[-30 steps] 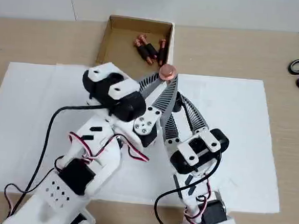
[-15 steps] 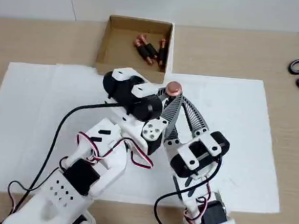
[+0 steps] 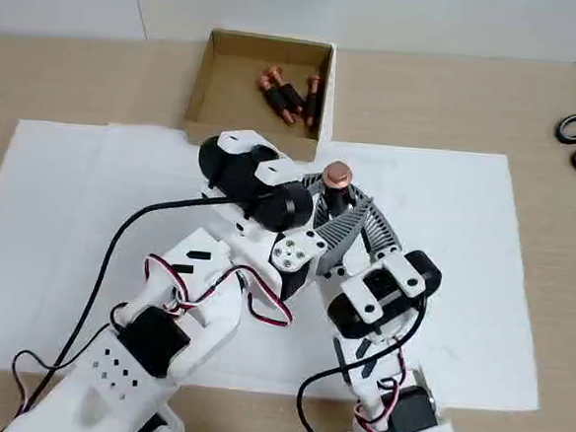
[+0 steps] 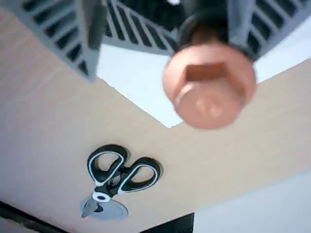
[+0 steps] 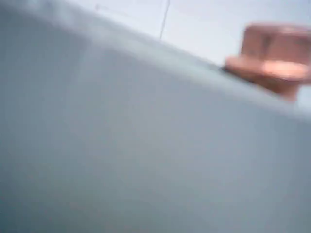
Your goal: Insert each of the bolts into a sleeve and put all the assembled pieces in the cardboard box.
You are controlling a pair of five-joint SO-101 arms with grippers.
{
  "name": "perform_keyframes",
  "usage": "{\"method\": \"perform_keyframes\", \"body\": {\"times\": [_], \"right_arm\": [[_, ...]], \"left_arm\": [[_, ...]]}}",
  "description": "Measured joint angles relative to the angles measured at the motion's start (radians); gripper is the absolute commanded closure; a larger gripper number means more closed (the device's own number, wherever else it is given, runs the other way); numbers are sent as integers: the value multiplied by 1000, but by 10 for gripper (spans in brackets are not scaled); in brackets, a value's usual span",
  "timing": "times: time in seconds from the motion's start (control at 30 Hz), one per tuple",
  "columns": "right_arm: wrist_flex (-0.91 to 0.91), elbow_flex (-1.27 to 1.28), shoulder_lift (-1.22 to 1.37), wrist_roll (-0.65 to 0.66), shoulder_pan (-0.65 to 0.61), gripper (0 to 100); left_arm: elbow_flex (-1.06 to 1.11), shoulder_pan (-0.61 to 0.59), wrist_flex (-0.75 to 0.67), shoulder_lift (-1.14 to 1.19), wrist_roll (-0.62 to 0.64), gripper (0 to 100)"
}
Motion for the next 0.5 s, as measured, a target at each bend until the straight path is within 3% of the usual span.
{"method": "perform_keyframes", "body": {"times": [0.5], "right_arm": [[0,0,0,0,2,994]], "left_arm": [[-3,-25,-11,25,-64,820]]}}
